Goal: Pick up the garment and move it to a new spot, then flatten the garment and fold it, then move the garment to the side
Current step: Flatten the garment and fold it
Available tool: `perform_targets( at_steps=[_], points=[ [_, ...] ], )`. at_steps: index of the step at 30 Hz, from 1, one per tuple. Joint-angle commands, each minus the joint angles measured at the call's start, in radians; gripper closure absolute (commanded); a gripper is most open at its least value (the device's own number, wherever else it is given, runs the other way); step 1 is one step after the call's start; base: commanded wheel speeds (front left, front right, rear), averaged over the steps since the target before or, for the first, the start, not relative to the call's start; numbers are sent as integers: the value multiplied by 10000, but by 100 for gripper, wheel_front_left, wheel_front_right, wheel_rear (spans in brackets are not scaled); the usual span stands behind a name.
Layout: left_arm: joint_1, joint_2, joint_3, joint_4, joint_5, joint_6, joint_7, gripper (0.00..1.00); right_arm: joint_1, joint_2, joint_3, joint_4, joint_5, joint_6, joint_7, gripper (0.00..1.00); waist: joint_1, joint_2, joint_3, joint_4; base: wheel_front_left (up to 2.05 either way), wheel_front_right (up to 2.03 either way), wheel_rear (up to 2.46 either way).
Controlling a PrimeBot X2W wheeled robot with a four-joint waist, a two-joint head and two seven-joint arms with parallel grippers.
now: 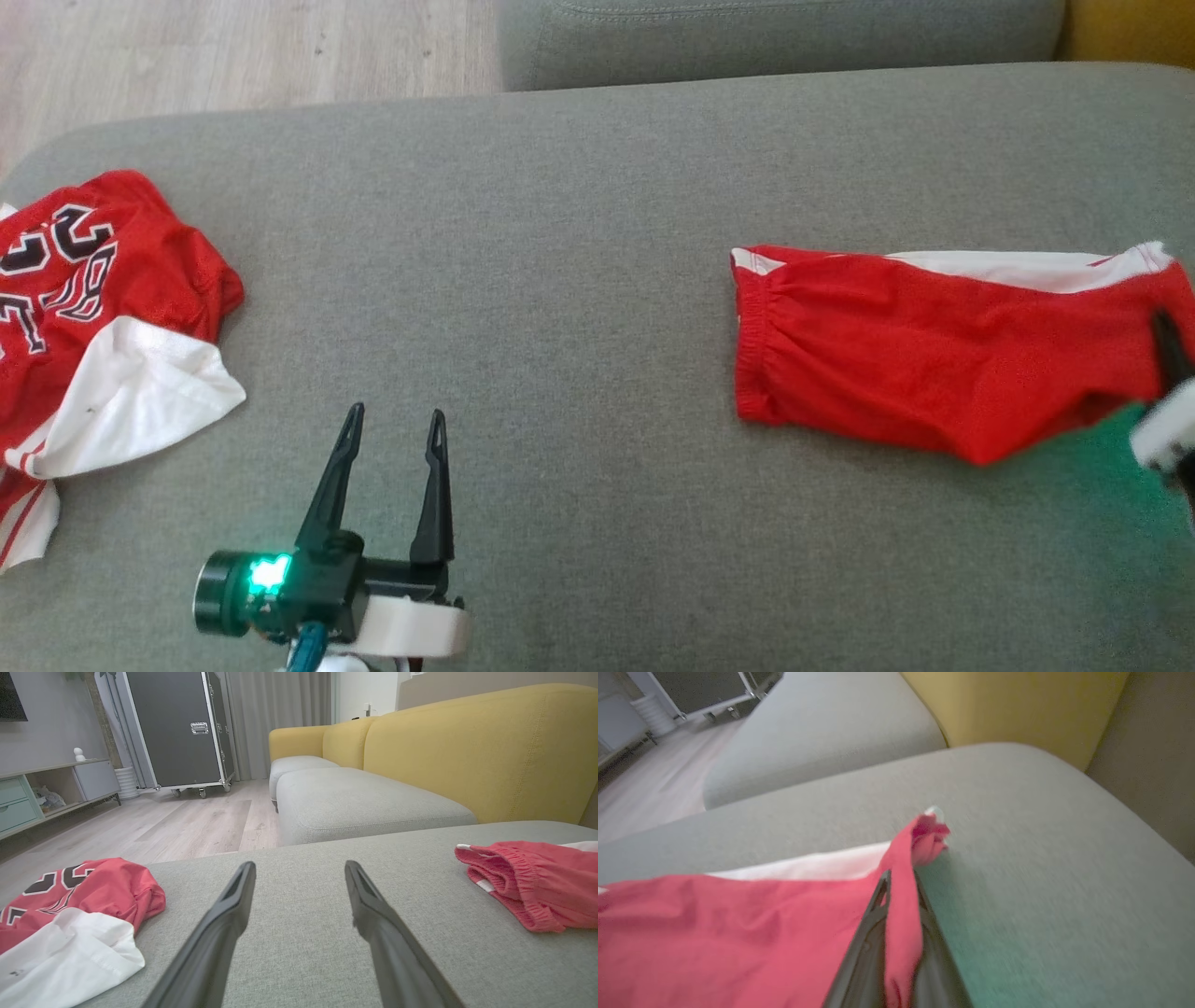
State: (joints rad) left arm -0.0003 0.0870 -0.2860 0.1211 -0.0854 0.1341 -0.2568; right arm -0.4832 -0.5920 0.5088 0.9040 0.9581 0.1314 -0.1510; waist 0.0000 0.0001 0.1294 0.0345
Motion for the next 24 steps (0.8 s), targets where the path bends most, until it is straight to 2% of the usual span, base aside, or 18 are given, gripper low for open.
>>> perform_targets(
  at_steps=[1,8,16,17,18,19,20,24],
  points=[
    [-325,41,402,-231,10,37,-49,0,-592,-83,236,-497,-349,-7,-291,100,0,-1,-69,-26,0,0,0],
    [-252,-25,328,-134,-23,-129,-49,0,-1222,489,834,-1542,-1182,-7,-359,100,0,-1,-335,82,0,0,0],
    [-72,-94,326,-84,-95,-265,-49,0,-822,1381,1970,-3283,-1866,-7,450,100,0,-1,-516,429,0,0,0],
    [-65,-98,345,-102,-71,-246,-49,0,-681,1507,2067,-3449,-1932,-7,514,91,0,-1,-517,456,0,0,0],
    [-55,-97,350,-117,-40,-243,-49,0,-525,1648,2161,-3573,-1990,-7,591,76,0,-1,-517,477,0,0,0],
    [-47,-100,365,-139,-17,-229,-49,0,-356,1802,2232,-3656,-2004,-7,656,55,0,-1,-517,498,0,0,0],
    [-35,-103,369,-150,-4,-235,-49,0,-191,1945,2295,-3703,-2020,-7,699,0,0,-1,-523,518,0,0,0],
    [40,-120,433,-152,-9,-230,-49,0,416,2313,2289,-3826,-2132,-7,459,0,0,-1,-642,551,0,0,0]
  ],
)
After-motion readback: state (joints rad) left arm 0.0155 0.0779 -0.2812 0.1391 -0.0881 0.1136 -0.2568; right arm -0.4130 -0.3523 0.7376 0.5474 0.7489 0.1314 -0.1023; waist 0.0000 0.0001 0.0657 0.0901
